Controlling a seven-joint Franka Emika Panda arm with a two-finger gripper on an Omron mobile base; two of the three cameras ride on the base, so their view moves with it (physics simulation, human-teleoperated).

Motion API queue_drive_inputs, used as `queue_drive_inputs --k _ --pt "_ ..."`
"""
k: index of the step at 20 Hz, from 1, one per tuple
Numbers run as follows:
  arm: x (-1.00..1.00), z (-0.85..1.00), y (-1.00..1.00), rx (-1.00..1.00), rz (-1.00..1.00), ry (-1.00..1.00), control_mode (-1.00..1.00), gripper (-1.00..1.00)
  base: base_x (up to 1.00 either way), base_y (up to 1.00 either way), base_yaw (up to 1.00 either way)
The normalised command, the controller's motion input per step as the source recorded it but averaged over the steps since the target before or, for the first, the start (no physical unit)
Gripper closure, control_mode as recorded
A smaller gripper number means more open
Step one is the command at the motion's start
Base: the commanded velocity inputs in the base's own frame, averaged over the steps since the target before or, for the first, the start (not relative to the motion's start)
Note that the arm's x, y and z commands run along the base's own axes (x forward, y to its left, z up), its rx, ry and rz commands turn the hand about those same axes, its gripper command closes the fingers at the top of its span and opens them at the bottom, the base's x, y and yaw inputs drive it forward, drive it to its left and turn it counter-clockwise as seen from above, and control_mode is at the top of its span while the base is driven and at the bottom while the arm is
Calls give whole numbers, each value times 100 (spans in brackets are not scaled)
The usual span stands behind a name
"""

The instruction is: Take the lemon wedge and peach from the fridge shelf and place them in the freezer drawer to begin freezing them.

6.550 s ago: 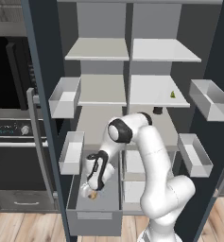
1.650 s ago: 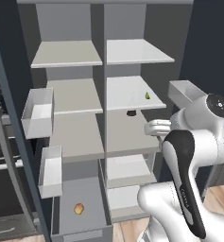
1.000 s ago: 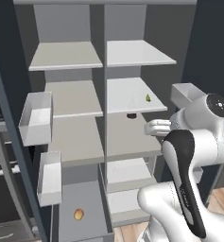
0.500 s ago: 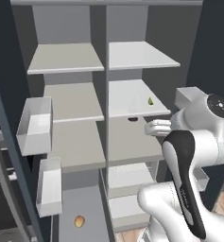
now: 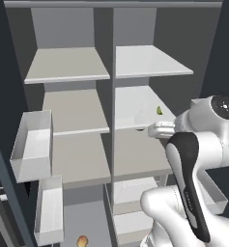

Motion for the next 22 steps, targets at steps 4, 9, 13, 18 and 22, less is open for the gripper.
queue_drive_inputs --k 4,9,13,18,22 --pt "4 15 -40 0 -23 0 -100 -100 0 0 0" --pt "19 15 -55 0 -25 1 -100 -100 0 0 0" --pt "60 2 -18 0 -6 4 -100 -100 0 0 0" --pt "83 -5 -4 0 -8 13 -100 -100 0 0 0" --pt "77 -36 0 -4 -14 13 -100 -100 0 0 0"
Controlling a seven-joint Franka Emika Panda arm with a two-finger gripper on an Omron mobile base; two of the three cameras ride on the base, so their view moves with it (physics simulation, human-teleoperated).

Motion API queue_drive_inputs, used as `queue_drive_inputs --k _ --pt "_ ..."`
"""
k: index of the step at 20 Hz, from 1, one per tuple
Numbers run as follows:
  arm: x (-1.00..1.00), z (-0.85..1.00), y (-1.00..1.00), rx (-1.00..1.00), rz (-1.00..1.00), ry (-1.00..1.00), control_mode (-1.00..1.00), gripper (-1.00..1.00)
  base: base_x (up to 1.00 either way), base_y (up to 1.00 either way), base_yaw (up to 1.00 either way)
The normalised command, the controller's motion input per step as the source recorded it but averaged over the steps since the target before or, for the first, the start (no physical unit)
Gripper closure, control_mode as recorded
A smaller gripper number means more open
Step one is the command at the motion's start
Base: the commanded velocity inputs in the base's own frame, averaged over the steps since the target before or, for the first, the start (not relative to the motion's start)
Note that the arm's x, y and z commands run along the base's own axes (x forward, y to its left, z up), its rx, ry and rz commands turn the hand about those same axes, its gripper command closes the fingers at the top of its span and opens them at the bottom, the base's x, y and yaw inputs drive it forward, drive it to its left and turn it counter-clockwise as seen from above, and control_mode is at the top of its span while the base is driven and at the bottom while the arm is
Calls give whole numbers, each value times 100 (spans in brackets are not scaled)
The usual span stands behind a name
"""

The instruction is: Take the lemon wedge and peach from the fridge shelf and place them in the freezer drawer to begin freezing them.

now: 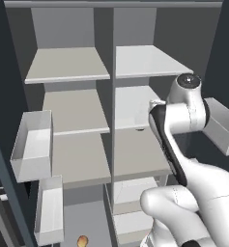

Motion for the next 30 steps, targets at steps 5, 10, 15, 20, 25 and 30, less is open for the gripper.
queue_drive_inputs --k 5,10,15,20,25,30 --pt "54 -49 -4 0 -15 0 -100 -100 0 0 0" --pt "44 -22 -30 0 -11 -2 -100 -100 0 0 0" --pt "47 -9 -31 -1 -7 -3 -100 -100 0 0 0" --pt "44 -13 -31 -2 -1 0 -100 -100 0 0 0" --pt "39 -28 -47 -1 0 0 -100 -100 0 0 0" --pt "33 -7 -37 0 0 0 -100 -100 0 0 0"
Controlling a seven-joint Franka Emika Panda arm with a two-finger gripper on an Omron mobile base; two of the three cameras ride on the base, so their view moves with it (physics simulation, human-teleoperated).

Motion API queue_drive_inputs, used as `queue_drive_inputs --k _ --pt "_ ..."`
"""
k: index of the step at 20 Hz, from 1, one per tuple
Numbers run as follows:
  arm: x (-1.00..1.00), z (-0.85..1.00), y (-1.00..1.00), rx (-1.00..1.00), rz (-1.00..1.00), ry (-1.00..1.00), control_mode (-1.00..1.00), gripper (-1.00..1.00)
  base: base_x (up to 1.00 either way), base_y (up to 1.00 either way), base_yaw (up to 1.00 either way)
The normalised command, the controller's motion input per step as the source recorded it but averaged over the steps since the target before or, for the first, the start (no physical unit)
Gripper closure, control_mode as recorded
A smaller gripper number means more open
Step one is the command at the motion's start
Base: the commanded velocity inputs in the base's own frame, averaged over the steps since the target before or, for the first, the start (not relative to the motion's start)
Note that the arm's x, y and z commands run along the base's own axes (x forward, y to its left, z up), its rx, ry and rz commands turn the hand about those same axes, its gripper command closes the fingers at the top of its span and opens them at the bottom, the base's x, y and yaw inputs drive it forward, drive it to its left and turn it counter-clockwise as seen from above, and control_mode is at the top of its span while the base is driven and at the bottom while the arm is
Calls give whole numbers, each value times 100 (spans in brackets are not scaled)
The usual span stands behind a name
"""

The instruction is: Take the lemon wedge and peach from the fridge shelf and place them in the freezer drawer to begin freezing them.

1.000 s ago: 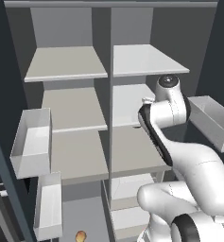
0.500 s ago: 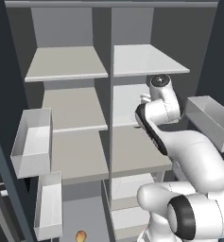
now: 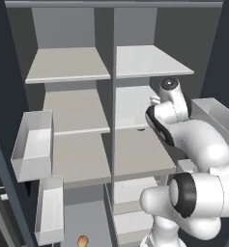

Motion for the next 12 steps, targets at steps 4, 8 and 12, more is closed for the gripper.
queue_drive_inputs --k 4,8,12 --pt "22 -3 -15 0 0 0 -100 -100 0 0 0" --pt "30 -13 -17 0 0 0 -100 -100 0 0 0" --pt "43 -27 -11 0 0 0 -100 -100 0 0 0"
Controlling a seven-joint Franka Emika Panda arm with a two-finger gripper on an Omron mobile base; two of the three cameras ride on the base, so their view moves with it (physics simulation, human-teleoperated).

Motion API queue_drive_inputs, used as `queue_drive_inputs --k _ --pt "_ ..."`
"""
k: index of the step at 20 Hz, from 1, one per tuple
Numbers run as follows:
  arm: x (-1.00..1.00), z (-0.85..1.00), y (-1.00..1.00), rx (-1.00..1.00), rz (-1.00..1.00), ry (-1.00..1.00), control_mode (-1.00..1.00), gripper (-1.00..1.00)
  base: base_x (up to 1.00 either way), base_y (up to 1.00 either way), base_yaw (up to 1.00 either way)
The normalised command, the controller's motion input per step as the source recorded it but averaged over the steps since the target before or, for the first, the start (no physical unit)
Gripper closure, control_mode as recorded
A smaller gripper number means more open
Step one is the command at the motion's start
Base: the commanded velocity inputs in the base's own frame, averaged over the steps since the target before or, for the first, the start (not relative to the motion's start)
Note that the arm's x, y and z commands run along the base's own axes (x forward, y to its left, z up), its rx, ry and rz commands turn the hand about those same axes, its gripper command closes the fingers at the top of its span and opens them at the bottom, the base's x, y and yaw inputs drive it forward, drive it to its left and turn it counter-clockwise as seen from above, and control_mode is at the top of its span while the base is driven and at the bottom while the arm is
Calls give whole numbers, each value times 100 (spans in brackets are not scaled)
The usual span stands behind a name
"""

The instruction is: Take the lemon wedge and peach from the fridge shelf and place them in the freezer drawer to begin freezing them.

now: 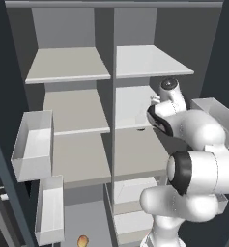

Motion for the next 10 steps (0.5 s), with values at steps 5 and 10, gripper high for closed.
queue_drive_inputs --k 5,10 --pt "49 -20 -6 1 0 2 -100 -100 0 0 0" --pt "46 -18 -11 1 0 2 -100 -100 0 0 0"
